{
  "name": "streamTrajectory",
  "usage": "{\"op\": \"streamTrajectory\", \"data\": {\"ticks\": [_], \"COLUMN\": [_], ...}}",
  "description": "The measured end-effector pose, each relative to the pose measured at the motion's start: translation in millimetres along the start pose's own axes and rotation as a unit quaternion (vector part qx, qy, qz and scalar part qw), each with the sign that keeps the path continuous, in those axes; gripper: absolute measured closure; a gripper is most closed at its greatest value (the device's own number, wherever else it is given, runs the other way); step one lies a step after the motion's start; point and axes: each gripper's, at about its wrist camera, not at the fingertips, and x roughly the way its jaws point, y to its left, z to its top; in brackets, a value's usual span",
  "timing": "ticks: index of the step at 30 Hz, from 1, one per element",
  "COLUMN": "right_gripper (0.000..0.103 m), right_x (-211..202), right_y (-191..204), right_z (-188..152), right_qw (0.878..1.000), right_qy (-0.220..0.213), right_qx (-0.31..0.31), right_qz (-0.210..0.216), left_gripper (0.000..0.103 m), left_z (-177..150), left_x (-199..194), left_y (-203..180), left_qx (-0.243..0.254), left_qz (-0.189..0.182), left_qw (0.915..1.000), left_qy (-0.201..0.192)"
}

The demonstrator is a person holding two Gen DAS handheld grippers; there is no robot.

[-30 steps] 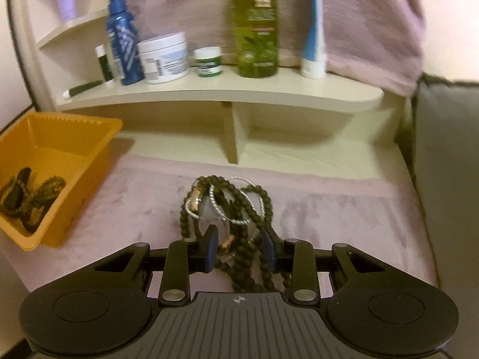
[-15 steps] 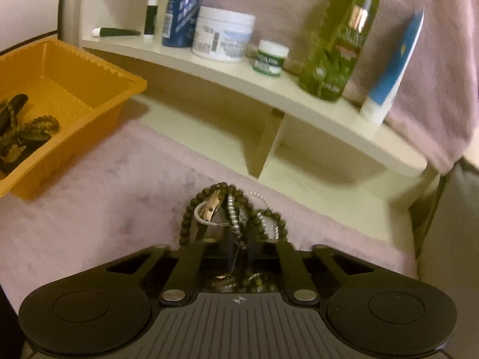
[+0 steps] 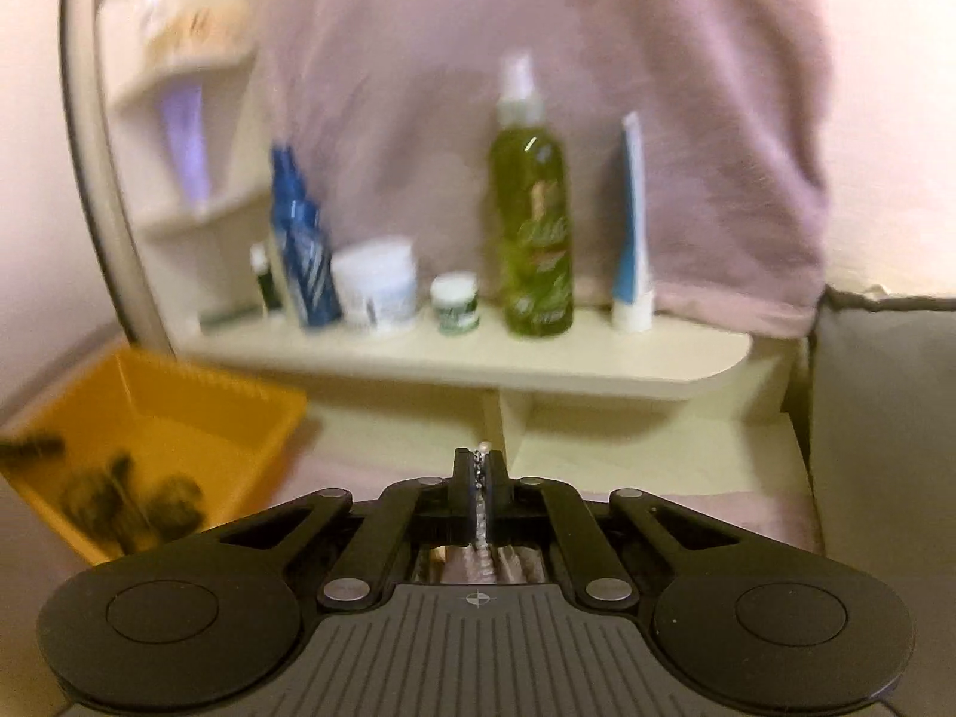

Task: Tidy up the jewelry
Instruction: 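Carry the silver chain into the orange tray and open the right tool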

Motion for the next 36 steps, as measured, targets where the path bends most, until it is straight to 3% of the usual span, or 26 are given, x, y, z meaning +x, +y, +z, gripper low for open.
{"op": "streamTrajectory", "data": {"ticks": [10, 15, 28, 36], "right_gripper": [0.100, 0.100, 0.100, 0.100], "right_x": [-35.5, -31.8, 35.5, 97.9], "right_y": [7.2, 33.7, 144.4, 195.4], "right_z": [24.8, 31.8, 37.3, 18.0], "right_qw": [0.999, 0.998, 0.977, 0.970], "right_qy": [-0.017, -0.013, 0.023, 0.082], "right_qx": [0.024, 0.016, -0.001, 0.001], "right_qz": [0.019, 0.058, 0.210, 0.228], "left_gripper": [0.094, 0.094, 0.095, 0.095], "left_z": [0.4, 1.1, 2.3, 2.7], "left_x": [-1.5, -1.8, -6.8, -8.9], "left_y": [0.0, 0.2, 2.5, 3.9], "left_qx": [0.001, 0.002, 0.003, 0.002], "left_qz": [-0.001, -0.002, -0.008, -0.010], "left_qw": [1.0000, 1.0000, 0.9999, 0.9999], "left_qy": [-0.002, -0.003, -0.005, -0.005]}}
